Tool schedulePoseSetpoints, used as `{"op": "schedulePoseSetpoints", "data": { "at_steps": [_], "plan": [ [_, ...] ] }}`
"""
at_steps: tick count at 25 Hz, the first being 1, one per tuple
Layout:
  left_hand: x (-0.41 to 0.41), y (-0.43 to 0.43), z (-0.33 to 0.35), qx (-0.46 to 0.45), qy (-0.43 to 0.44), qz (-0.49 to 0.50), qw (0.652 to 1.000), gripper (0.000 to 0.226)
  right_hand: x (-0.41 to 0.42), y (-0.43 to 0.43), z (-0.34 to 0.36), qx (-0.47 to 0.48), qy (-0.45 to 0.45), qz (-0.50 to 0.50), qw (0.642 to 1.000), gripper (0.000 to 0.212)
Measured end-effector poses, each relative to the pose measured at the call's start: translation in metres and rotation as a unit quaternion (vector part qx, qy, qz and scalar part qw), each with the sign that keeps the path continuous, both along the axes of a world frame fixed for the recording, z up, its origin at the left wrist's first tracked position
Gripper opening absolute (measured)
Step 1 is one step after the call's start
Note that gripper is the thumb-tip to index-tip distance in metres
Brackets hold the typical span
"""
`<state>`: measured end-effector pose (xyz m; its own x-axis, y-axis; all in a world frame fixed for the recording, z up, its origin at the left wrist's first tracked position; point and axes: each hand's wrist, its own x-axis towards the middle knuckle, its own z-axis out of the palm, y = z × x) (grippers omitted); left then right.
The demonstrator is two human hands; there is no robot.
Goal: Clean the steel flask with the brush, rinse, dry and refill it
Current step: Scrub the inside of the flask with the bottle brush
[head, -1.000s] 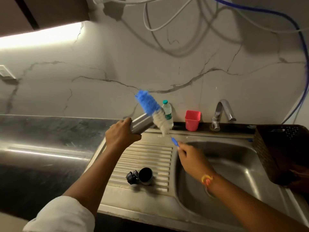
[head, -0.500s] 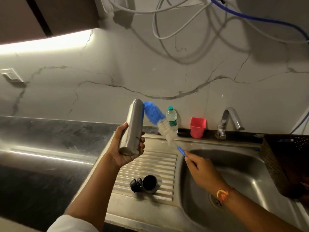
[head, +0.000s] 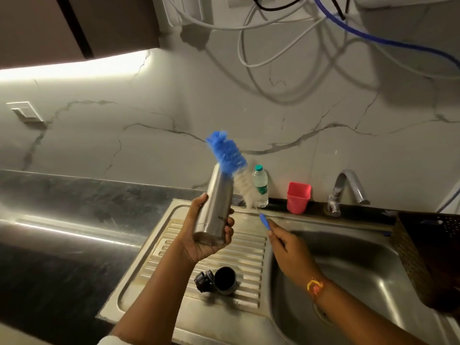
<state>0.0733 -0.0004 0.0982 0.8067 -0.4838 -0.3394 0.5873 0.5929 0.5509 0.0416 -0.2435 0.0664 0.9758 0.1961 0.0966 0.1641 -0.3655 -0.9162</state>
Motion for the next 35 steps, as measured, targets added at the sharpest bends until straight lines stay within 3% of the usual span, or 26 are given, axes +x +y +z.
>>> {"op": "schedulePoseSetpoints", "data": {
  "at_steps": [4,8,11,13,15,18,20,22,24,27,29,32,35],
  "plan": [
    [-0.002,-0.008,-0.005,0.001,0.003,-0.033,0.999,0.069,0.021,0.009,0.001,-0.006,-0.029,-0.031,0.999,0.038],
    [0.001,0.002,-0.005,-0.015,-0.016,0.018,1.0,0.072,-0.02,0.001,-0.014,0.006,0.043,0.022,0.999,0.041],
    [-0.003,-0.004,-0.006,0.129,-0.027,0.019,0.991,0.069,-0.008,0.016,0.001,0.039,0.053,-0.027,0.998,0.039],
    [-0.004,-0.005,-0.008,0.306,-0.066,0.046,0.949,0.061,0.005,0.021,0.013,0.079,0.083,-0.065,0.991,0.037],
    [-0.001,0.002,-0.008,0.444,-0.127,0.088,0.883,0.059,0.004,0.019,0.017,0.137,0.141,-0.08,0.977,0.031],
    [0.006,0.022,-0.002,0.545,-0.218,0.111,0.802,0.069,-0.016,0.011,0.017,0.151,0.217,-0.059,0.963,0.025],
    [0.01,0.034,-0.001,0.586,-0.261,0.053,0.765,0.075,-0.017,0.015,0.015,0.155,0.233,-0.024,0.96,0.025],
    [0.011,0.036,0.0,0.572,-0.276,-0.039,0.772,0.066,-0.004,0.02,0.013,0.186,0.254,-0.012,0.949,0.027],
    [0.013,0.039,0.0,0.521,-0.259,-0.067,0.81,0.06,0.004,0.023,0.01,0.231,0.275,0.008,0.933,0.031],
    [0.027,0.065,-0.002,0.446,-0.208,0.008,0.871,0.091,-0.008,0.018,0.003,0.282,0.305,0.049,0.908,0.032],
    [0.032,0.077,-0.004,0.447,-0.208,0.001,0.87,0.096,-0.012,0.018,-0.002,0.292,0.308,0.058,0.904,0.033],
    [0.027,0.067,-0.003,0.452,-0.214,-0.059,0.864,0.077,0.0,0.03,-0.002,0.324,0.323,0.035,0.889,0.034],
    [0.037,0.077,-0.006,0.497,-0.21,-0.016,0.842,0.08,-0.004,0.033,-0.003,0.349,0.338,0.041,0.873,0.032]
  ]
}}
